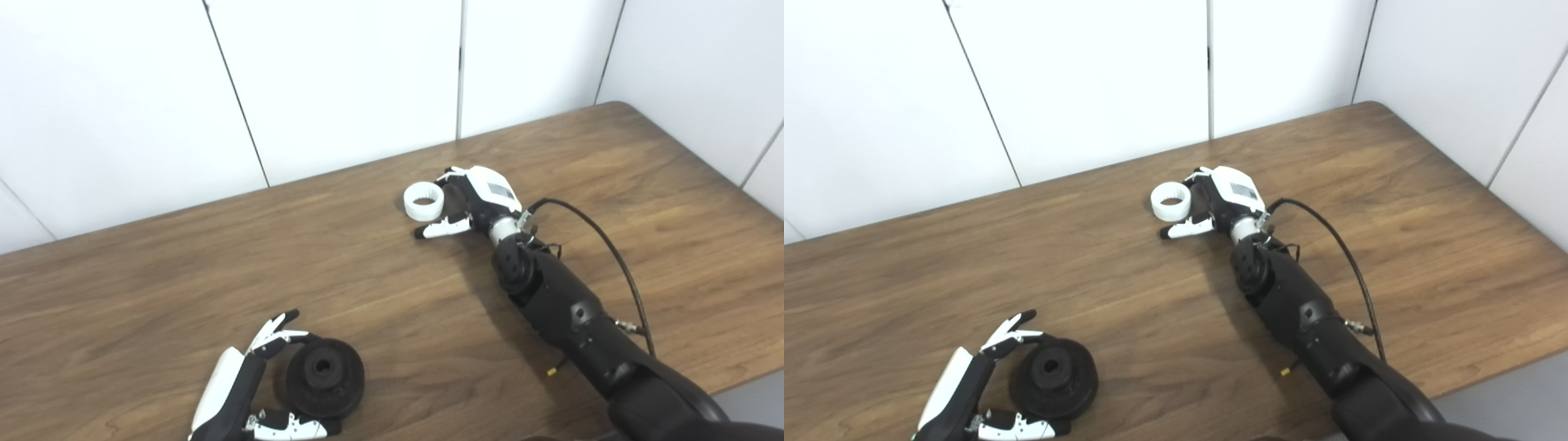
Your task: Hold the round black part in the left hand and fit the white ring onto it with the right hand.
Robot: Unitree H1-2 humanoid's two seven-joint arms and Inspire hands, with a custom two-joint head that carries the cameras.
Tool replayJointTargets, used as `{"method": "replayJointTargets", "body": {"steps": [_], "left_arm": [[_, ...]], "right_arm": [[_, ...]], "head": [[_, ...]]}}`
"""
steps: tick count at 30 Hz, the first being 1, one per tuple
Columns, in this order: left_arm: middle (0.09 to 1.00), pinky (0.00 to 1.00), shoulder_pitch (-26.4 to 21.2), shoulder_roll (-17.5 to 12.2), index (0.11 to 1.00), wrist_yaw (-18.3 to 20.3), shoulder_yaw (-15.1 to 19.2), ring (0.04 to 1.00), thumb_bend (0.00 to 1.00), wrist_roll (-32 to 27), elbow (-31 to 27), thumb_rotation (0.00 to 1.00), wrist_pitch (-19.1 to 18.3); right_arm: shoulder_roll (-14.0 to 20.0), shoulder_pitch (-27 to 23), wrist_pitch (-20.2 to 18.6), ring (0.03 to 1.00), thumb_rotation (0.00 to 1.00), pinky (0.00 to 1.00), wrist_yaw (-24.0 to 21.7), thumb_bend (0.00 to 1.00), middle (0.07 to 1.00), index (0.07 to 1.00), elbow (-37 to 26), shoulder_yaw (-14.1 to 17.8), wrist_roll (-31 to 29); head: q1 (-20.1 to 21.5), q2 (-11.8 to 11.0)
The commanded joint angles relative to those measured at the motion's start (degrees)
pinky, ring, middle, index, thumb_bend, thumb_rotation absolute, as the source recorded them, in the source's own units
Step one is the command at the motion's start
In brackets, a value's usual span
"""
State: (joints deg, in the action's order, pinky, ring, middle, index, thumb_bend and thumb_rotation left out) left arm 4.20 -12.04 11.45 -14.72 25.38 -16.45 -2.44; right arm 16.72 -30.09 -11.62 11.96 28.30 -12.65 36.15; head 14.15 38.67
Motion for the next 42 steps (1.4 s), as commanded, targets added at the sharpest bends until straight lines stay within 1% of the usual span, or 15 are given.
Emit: {"method": "replayJointTargets", "body": {"steps": [1,8,13,17,23,32,37,42], "left_arm": [[0.946,0.87,0.2,-0.3,0.59,0.4,-0.1,0.982,0.87,0.3,-0.9,0.16,-0.6],[0.946,0.87,0.2,-0.2,0.591,0.4,-0.1,0.98,0.87,0.7,-0.9,0.17,-0.5],[0.944,0.87,0.3,0.0,0.589,0.4,0.0,0.981,0.87,0.7,-1.3,0.19,-0.9],[0.945,0.86,0.3,0.0,0.59,0.4,0.0,0.98,0.87,0.6,-1.3,0.17,-0.7],[0.944,0.87,0.3,0.1,0.591,0.6,-0.2,0.978,0.87,0.9,-1.8,0.16,-1.3],[0.944,0.87,0.2,0.1,0.591,0.4,-0.2,0.976,0.87,1.1,-1.8,0.18,-1.3],[0.945,0.87,0.2,0.2,0.59,0.4,-0.3,0.979,0.87,1.5,-2.2,0.2,-1.6],[0.943,0.86,0.3,0.3,0.589,0.4,-0.2,0.975,0.88,1.6,-2.4,0.19,-1.8]], "right_arm": [[-0.9,-1.4,0.6,0.92,0.42,0.97,1.6,0.83,0.895,0.711,0.4,0.1,0.0],[-2.1,-1.5,1.7,0.912,0.42,0.96,4.1,0.81,0.886,0.7,2.0,0.4,-1.0],[-2.8,-1.7,3.3,0.893,0.42,0.95,6.5,0.81,0.869,0.685,3.6,0.4,-1.5],[-3.6,-1.9,2.7,0.889,0.43,0.95,7.7,0.81,0.864,0.684,4.2,0.6,-1.7],[-4.3,-2.4,2.6,0.883,0.43,0.94,9.0,0.81,0.86,0.687,5.5,0.5,-1.6],[-5.2,-3.5,3.8,0.881,0.39,0.94,11.0,0.79,0.857,0.673,8.0,0.3,-2.0],[-5.8,-4.2,4.3,0.878,0.35,0.93,12.4,0.78,0.852,0.655,9.5,0.2,-1.9],[-6.4,-4.5,5.1,0.87,0.29,0.93,14.2,0.76,0.842,0.625,10.5,0.4,-2.1]], "head": [[-0.1,0.1],[-0.1,0.2],[-0.5,0.4],[-0.5,0.5],[-1.0,0.7],[-1.5,0.9],[-1.7,1.1],[-1.7,1.2]]}}
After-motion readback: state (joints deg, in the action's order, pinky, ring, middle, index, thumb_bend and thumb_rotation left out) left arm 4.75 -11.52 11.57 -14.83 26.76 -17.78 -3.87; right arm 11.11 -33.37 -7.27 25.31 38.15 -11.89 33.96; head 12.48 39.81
